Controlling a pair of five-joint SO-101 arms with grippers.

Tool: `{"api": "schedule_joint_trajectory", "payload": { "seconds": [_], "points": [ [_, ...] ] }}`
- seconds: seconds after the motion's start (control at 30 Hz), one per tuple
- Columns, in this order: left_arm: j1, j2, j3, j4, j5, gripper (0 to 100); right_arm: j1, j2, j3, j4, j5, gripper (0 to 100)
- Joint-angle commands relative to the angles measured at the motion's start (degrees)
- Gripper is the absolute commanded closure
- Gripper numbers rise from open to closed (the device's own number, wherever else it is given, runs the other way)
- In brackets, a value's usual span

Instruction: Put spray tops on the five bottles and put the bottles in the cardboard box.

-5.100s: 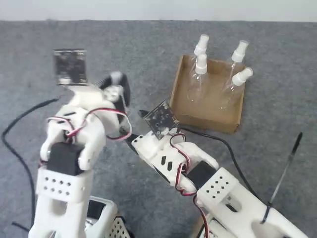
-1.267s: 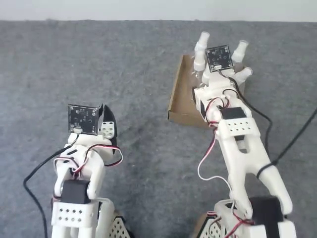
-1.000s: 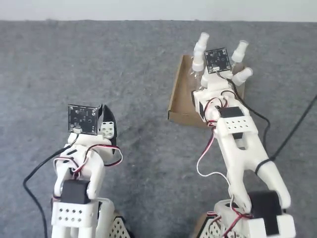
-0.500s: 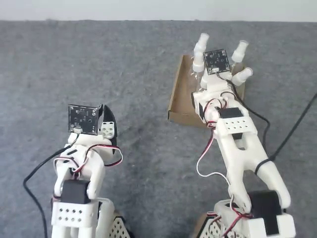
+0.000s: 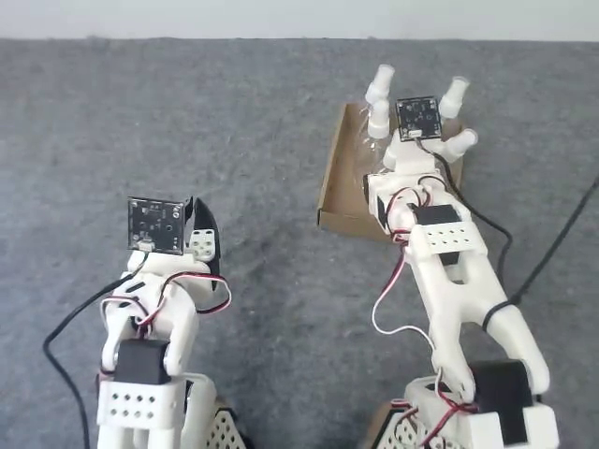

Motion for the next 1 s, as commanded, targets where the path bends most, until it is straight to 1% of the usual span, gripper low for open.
{"api": "schedule_joint_trajectory", "payload": {
  "seconds": [0.0, 0.4, 0.63, 0.77, 0.9, 0.97],
  "points": [
    [-0.1, 0.5, -0.7, -1.4, 0.2, 99, 0.7, -0.7, -0.2, -0.7, -0.7, 83.8],
    [-0.2, 0.4, -0.8, -1.4, 0.2, 99, 0.2, -1.5, -0.5, -0.7, -0.6, 82.3],
    [-0.2, 0.4, -0.8, -1.4, 0.2, 99, 0.1, -1.5, -0.6, -0.7, -0.6, 73.6],
    [-0.2, 0.4, -0.8, -1.4, 0.2, 99, 0.0, -2.3, -1.0, -0.9, -0.6, 73.8],
    [-0.2, 0.4, -0.8, -1.4, 0.2, 99, -0.7, -6.3, -1.4, -0.7, -0.5, 73.8],
    [-0.2, 0.4, -0.8, -1.4, 0.2, 99, -1.4, -8.7, -1.9, 1.4, -0.5, 73.8]
  ]
}}
